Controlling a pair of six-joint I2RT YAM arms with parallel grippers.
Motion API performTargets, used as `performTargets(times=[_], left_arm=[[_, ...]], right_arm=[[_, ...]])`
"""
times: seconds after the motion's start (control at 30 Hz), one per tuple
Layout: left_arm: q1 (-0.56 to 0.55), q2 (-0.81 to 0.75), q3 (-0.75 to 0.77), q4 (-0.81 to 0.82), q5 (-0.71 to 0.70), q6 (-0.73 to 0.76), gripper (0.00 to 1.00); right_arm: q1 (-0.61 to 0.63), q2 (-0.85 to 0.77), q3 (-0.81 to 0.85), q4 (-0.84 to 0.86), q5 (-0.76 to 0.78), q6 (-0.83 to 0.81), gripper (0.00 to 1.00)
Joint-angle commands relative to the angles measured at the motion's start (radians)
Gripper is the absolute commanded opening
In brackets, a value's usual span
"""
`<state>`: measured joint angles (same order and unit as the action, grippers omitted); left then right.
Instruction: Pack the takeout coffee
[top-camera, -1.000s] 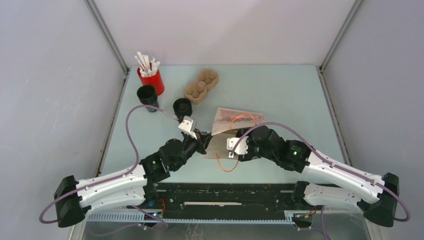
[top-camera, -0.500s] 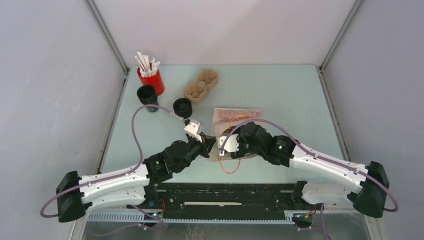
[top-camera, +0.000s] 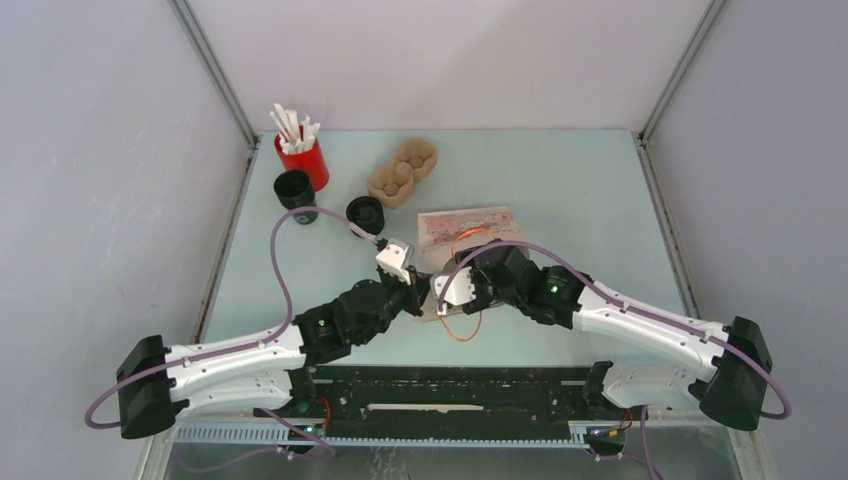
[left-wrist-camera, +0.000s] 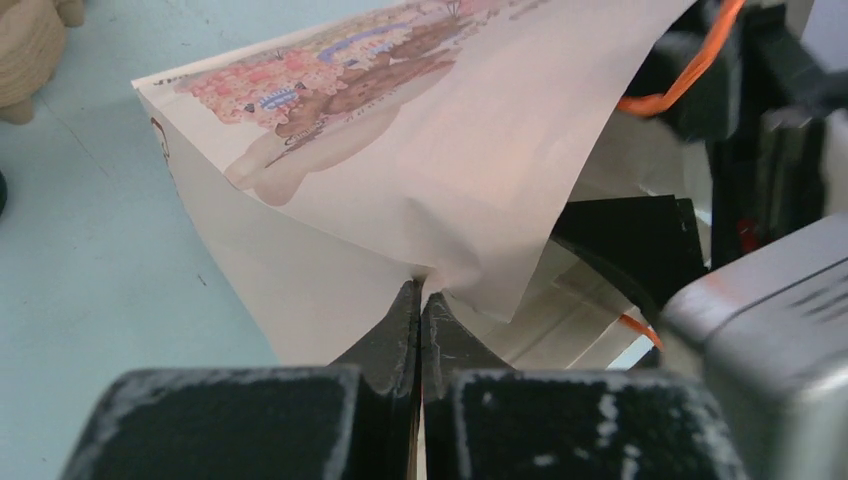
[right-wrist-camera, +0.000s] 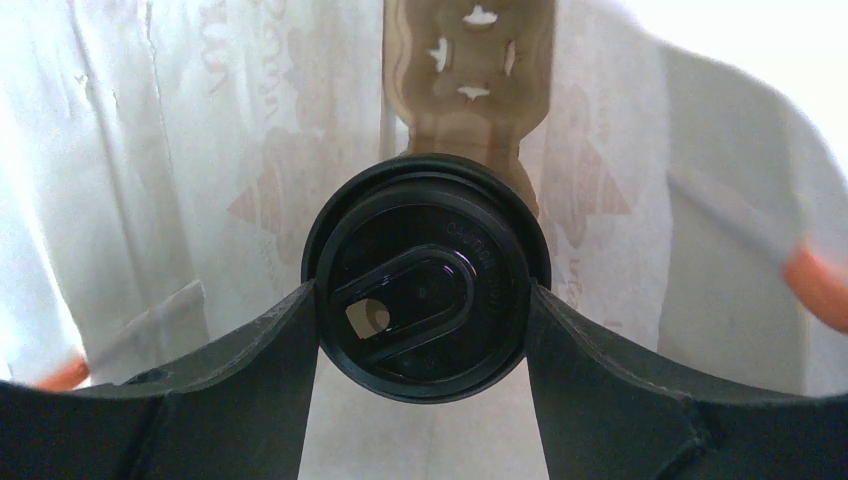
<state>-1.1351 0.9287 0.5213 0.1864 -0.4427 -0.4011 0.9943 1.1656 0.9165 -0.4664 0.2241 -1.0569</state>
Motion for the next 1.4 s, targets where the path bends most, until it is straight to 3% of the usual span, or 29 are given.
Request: performTargets(times=[0.0,0.63,1.07,1.37], left_arm=[[-0.007,-0.018,0.077,-0.028,-0.043,0.013,0.00],[-0.008,-0.066,0.094,-0.042,0.014,0.030,0.00],[-0.008,-0.155,0.121,-0.127,-0.002,0.013,0.00],[-0.008,-0.157,0.059,-0.109,0.007,-0.001,0.00]], right_arm=[[-0.010,0.033,0.037,-0.081,0.044,-0.080,0.36],[-0.026,0.105,0.005,0.162,-0.083,-0.148,0.37],[-0.099,0.052,-0.019,0.208,-0.197,-0.078,0.40],[-0.102,0.094,-0.019,0.245,-0.283,-0.068,0.42]])
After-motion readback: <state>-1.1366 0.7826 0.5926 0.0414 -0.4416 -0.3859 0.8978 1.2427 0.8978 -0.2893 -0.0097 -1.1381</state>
